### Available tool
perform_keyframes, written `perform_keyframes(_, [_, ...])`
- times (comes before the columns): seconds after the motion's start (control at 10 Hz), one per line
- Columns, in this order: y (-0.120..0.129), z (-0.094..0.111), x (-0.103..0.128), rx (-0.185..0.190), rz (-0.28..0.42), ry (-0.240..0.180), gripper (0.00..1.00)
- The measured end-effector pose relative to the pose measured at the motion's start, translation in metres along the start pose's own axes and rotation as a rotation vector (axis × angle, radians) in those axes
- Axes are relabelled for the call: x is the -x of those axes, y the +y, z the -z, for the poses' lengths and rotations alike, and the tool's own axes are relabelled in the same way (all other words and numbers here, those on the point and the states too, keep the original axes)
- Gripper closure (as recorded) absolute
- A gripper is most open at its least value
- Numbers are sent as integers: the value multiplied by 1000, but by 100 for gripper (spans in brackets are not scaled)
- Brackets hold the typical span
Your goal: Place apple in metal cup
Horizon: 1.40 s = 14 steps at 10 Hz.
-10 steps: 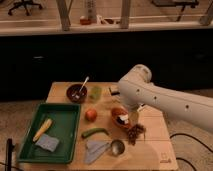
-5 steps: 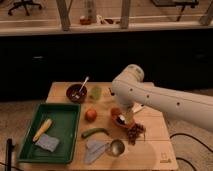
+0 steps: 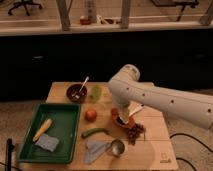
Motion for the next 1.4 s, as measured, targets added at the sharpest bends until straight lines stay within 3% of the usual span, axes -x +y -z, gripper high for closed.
perform_keyframes(1.4, [-37, -34, 20, -21, 141, -151, 20])
